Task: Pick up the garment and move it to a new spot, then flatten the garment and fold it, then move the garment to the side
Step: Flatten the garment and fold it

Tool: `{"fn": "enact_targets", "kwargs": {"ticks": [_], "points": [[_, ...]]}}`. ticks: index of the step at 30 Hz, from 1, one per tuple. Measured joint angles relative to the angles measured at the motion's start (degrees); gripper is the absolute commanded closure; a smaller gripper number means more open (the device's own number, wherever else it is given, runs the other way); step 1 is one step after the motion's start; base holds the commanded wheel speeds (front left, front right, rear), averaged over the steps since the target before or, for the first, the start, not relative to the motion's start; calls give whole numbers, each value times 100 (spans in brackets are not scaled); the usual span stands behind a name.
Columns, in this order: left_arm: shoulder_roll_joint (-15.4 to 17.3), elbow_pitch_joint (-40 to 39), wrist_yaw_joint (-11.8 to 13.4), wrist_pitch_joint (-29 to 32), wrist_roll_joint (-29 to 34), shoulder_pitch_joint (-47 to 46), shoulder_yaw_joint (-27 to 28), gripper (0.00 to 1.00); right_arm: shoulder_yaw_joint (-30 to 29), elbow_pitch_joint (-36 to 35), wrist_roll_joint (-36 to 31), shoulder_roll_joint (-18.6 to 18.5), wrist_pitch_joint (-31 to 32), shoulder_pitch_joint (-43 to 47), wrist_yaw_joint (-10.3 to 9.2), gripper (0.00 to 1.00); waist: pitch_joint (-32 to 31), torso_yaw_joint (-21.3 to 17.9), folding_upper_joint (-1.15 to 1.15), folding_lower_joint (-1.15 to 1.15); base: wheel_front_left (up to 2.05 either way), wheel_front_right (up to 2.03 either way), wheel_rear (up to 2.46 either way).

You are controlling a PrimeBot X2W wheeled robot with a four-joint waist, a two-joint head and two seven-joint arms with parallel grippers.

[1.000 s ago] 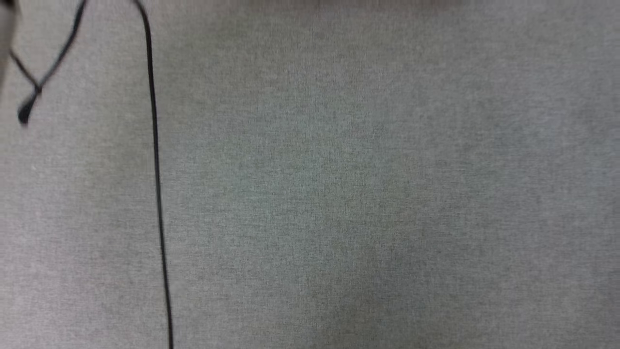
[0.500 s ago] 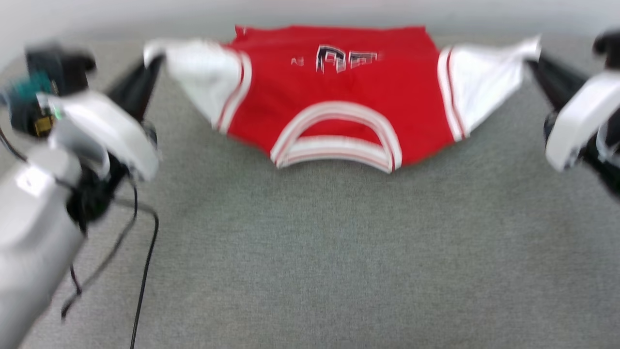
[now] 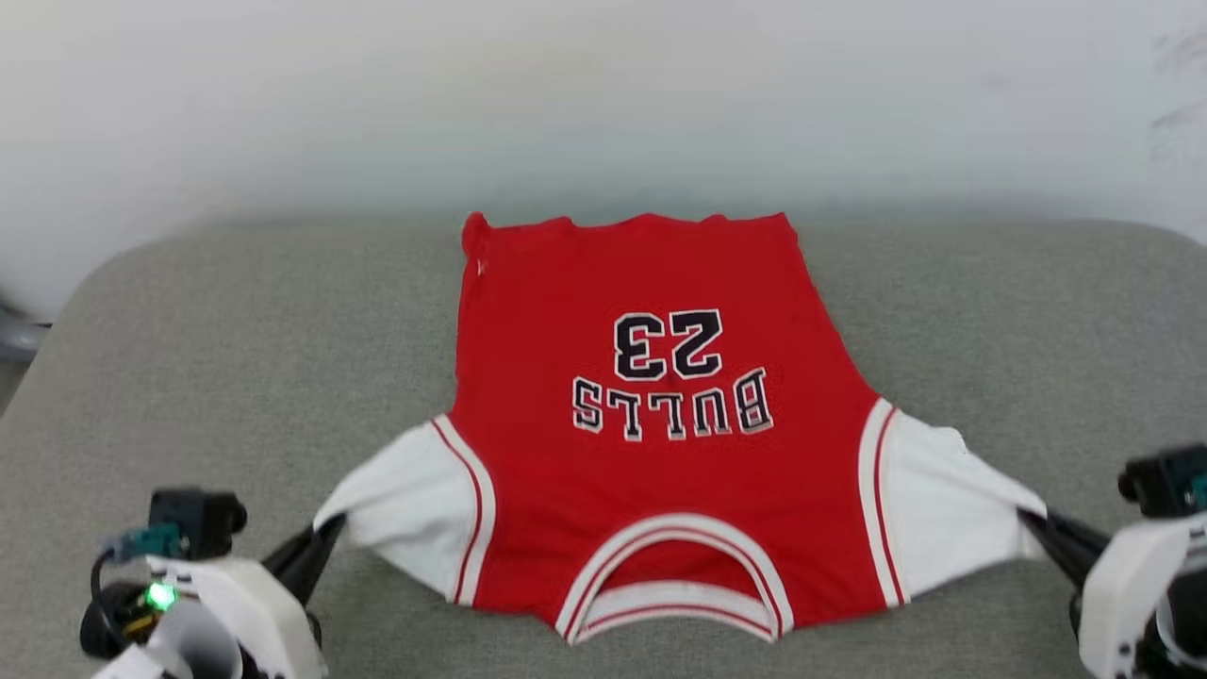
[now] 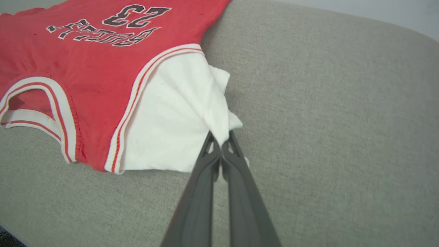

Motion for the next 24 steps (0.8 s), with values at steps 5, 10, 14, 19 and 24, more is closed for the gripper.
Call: {"fn": "enact_targets", "kwargs": {"ticks": [5,10,14,19,24], "points": [[119,-210,181,-31,-188,559,-68,100,-467,-200,48,-65,291,1018,0,100,-124,15,0,0,0,0,0],[172,-196,280,-26,-230,853,-188,100,-900,-421,19,23,648,1827,1,100,-74,35,0,1,0,0,0],[101,-175,278,-31,-275,934,-223,100,-1121,-661,-48,220,993,2175,0,100,7,41,0,1,0,0,0],[14,-164,277,-74,-193,899,-253,100,-1461,-926,-292,378,1289,2238,0,22,95,67,0,2,0,0,0],[-164,-240,282,-125,-5,711,-323,100,-1777,-1305,-486,404,1522,2163,-2,0,207,139,0,2,0,0,0]]}}
